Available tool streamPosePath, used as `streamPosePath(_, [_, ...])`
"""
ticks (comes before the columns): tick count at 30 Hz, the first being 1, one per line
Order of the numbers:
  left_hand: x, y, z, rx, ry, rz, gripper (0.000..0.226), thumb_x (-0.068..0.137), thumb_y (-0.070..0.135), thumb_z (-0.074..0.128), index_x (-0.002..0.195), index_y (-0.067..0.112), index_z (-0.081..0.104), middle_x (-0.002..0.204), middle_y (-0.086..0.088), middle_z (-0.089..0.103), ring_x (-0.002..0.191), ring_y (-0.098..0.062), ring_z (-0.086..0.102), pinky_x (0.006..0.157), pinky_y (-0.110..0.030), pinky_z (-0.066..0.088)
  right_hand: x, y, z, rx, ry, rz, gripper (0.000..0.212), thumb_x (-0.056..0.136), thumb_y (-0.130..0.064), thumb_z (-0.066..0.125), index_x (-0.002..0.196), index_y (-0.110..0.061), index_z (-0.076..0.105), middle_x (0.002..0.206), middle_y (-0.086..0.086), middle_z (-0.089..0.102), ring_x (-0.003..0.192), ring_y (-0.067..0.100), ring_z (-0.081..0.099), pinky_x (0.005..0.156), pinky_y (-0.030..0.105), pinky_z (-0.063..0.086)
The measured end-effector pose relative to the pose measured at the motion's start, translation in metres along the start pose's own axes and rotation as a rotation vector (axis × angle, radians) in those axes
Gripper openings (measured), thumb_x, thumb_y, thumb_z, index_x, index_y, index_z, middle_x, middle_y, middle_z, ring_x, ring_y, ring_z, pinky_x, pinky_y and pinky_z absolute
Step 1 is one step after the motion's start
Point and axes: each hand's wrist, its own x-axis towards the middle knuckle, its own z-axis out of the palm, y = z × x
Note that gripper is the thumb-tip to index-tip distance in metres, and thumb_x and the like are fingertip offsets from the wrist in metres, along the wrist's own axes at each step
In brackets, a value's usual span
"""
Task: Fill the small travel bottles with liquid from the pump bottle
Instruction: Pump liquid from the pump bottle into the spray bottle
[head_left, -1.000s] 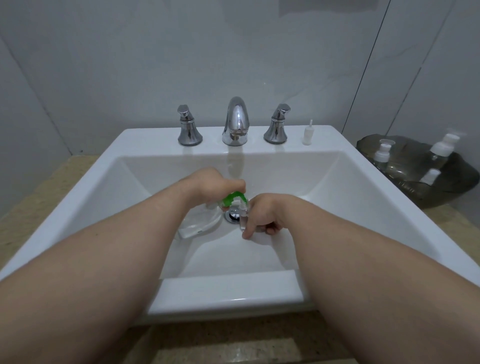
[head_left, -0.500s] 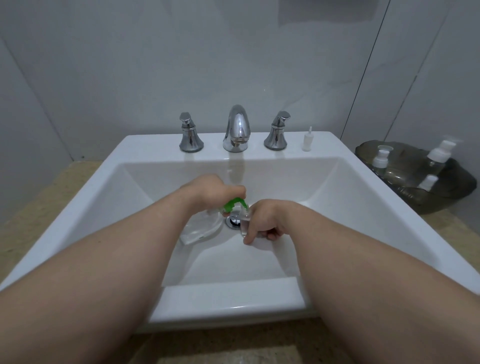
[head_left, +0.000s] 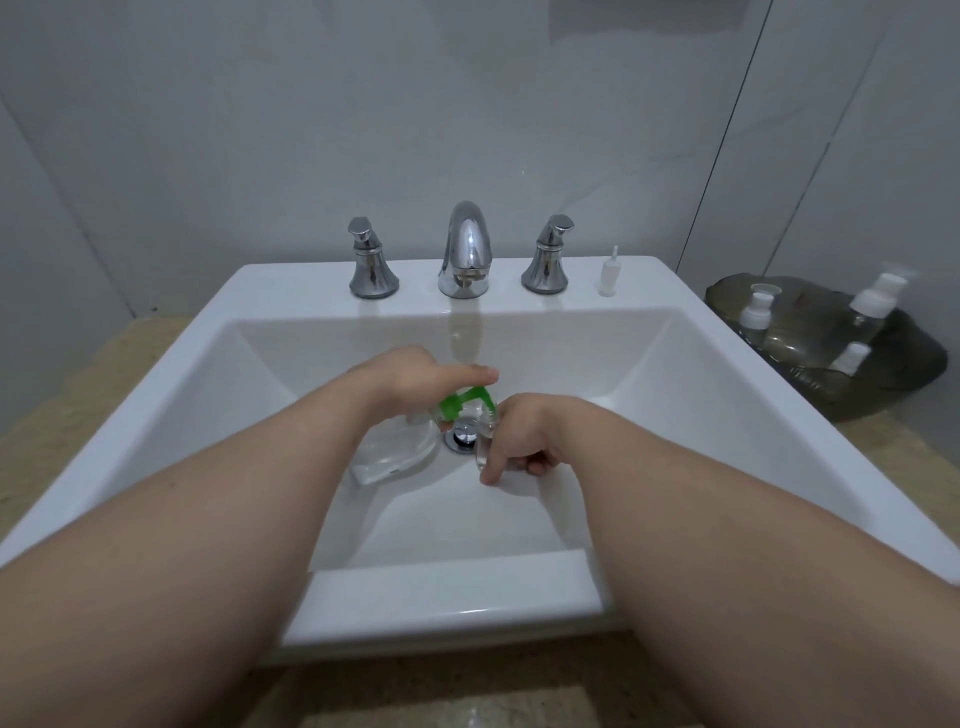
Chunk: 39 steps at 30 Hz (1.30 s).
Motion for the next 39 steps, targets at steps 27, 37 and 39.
streamPosePath(27, [-0.0045,0.0045,0.0003,0.018,-0.002,0.001,0.073,0.069,0.085,0.069,0.073,0.012,0.068,0.069,-0.004,0.061,0.068,-0.024,0.057,0.067,-0.033,0.042,0.0001,-0.0001,0.0012,0.011,0.002,0.004,0.03,0.071,-0.011,0.088,0.091,-0.016,0.065,0.085,0.009,0.054,0.079,0.026,0.05,0.069,0.037,0.043])
streamPosePath(37, [-0.0025,0.0067,0.0022,0.028,0.013,0.023,0.053,0.07,0.065,0.072,0.064,0.013,0.07,0.065,-0.003,0.065,0.061,-0.023,0.053,0.063,-0.03,0.041,-0.0001,0.0,0.0019,0.013,-0.001,-0.01,0.025,0.073,-0.009,0.086,0.085,-0.017,0.065,0.078,0.008,0.053,0.078,0.027,0.048,0.066,0.035,0.042])
streamPosePath(39, [-0.0033,0.0069,0.0021,0.008,0.006,0.037,0.045,0.073,0.057,0.071,0.058,0.014,0.068,0.056,0.0,0.062,0.058,-0.022,0.048,0.061,-0.029,0.039,-0.0004,-0.0007,0.002,0.005,-0.017,-0.023,0.026,0.074,-0.01,0.085,0.091,-0.016,0.066,0.076,0.008,0.052,0.079,0.026,0.048,0.063,0.034,0.04])
